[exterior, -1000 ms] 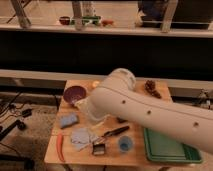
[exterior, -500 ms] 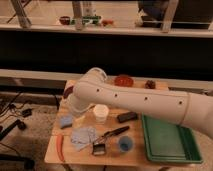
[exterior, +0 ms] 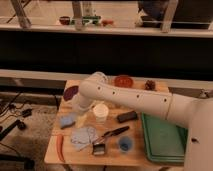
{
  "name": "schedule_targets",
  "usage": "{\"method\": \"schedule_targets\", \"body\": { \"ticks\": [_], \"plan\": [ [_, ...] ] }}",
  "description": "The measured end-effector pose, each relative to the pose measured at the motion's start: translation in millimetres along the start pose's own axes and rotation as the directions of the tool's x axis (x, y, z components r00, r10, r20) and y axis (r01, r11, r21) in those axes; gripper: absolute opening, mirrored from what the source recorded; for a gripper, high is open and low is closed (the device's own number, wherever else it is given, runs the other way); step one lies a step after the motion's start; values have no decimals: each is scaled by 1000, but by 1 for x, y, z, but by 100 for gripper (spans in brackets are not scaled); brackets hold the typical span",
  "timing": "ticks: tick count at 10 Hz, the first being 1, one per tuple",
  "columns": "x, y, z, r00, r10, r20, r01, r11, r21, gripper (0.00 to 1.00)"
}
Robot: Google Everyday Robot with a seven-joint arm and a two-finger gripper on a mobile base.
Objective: Wipe red bowl with sponge
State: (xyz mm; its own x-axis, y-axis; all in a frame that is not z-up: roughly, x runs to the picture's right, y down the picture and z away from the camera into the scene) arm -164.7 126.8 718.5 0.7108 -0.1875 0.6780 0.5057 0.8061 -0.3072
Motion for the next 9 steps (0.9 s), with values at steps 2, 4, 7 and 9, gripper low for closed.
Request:
{"method": "schedule_targets", "body": {
  "ticks": [2,4,7,9],
  "plan": [
    [0,0,0,1000,-1,0,1,1000,0,80],
    [0,1,1,1000,1,1,-1,1000,-2,80],
    [-16,0,24,999,-21,45,22,999,-35,80],
    [-40,-14,54,996,-47,78,52,997,-61,80]
  ]
}}
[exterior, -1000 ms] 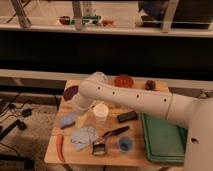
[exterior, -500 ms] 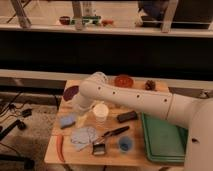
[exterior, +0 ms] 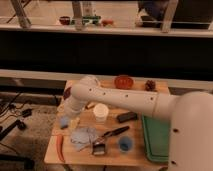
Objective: Wipe red bowl with sponge
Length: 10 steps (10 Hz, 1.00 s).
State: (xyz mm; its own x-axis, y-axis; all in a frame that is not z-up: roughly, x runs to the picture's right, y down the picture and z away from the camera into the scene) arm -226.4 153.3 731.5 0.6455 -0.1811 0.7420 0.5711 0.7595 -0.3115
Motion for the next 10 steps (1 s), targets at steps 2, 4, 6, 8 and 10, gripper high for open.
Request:
{"method": "schedule_targets", "body": {
  "ticks": [2,4,6,8,10],
  "plan": [
    [-15,-14,29,999,-28,27,28,999,-24,80],
    [-8,-24,56,998,-41,46,42,998,-41,80],
    [17,-26,72,998,-11,54,14,999,-51,80],
    [39,-25,76,999,21,50,-18,998,-56,80],
    [47,-24,79,998,36,45,-33,998,-61,80]
  ]
}}
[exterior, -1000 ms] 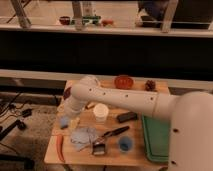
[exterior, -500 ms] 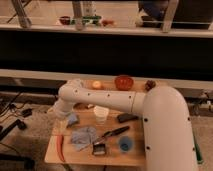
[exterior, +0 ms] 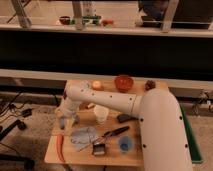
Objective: Wipe red bowl with sponge
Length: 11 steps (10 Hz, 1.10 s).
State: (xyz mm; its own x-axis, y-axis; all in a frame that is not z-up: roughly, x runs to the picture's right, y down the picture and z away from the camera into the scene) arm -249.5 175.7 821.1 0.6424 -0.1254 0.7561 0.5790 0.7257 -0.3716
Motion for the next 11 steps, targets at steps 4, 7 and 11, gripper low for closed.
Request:
{"method": "schedule_targets", "body": {
  "ticks": [4,7,11],
  "plan": [
    [12,-1,7,1000,12,-17,-12,1000,-13,80],
    [25,-6,11,999,26,-33,-26,1000,-12,80],
    [46,-9,12,998,47,-48,-47,999,-1,67]
  ]
}}
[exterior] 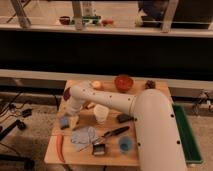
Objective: Wipe red bowl with sponge
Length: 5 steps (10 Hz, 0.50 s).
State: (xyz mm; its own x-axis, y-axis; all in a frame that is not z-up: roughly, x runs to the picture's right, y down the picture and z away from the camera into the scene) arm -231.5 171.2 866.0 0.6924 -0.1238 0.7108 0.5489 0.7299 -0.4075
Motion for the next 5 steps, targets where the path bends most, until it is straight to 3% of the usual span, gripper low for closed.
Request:
{"method": "schedule_targets", "body": {
  "ticks": [5],
  "plan": [
    [9,4,-6,1000,13,7,-13,1000,27,16]
  ]
}}
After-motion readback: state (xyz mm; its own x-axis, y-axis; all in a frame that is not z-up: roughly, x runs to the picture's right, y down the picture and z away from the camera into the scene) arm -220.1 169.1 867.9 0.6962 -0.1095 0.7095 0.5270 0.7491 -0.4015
